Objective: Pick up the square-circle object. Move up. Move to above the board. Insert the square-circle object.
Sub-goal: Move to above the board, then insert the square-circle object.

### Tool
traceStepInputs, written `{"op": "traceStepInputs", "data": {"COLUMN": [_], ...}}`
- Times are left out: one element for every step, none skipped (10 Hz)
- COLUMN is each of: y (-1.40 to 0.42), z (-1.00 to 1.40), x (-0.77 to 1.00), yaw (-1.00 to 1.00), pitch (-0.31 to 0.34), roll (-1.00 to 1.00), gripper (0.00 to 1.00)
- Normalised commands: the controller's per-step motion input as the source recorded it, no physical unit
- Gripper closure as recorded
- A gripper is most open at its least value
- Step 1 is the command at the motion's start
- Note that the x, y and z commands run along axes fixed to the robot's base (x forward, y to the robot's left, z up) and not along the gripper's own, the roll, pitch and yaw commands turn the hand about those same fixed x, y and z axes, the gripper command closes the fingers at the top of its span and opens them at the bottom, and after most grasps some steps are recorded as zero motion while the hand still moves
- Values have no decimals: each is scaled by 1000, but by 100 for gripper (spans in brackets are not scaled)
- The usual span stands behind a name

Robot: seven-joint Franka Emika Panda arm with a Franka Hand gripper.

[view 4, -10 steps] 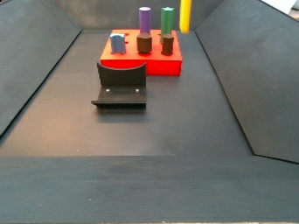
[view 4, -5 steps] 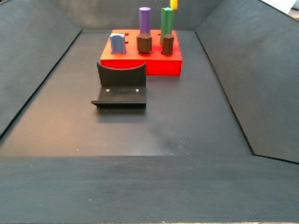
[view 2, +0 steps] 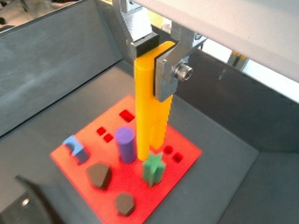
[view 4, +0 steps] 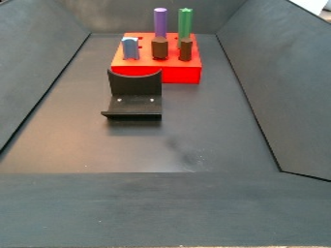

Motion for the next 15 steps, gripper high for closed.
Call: {"op": "traceStepInputs", "data": {"y": [-251, 0, 0, 0, 0, 0, -3, -20, -17, -20, -20, -9, -14, -20, -26], "z": [65, 80, 49, 20, 0, 0, 0, -83, -66, -60, -69, -9, 0, 0, 0], "x": [108, 0, 0, 0, 0, 0, 0, 49, 37, 34, 40, 14, 0, 0, 0], "yaw": [9, -1000, -1000, -1000, -1000, -1000, -1000, -957, -966, -971, -969, -1000, -1000, -1000, -1000], "pitch": [116, 0, 0, -1, -17, -47, -66, -143, -131, -127, -131, -86, -39, -21, -10], "roll": [32, 0, 0, 0, 0, 0, 0, 0, 0, 0, 0, 0, -4, -4, 0], "gripper": [100, 100, 100, 100, 100, 100, 100, 100, 100, 100, 100, 100, 100, 100, 100]}}
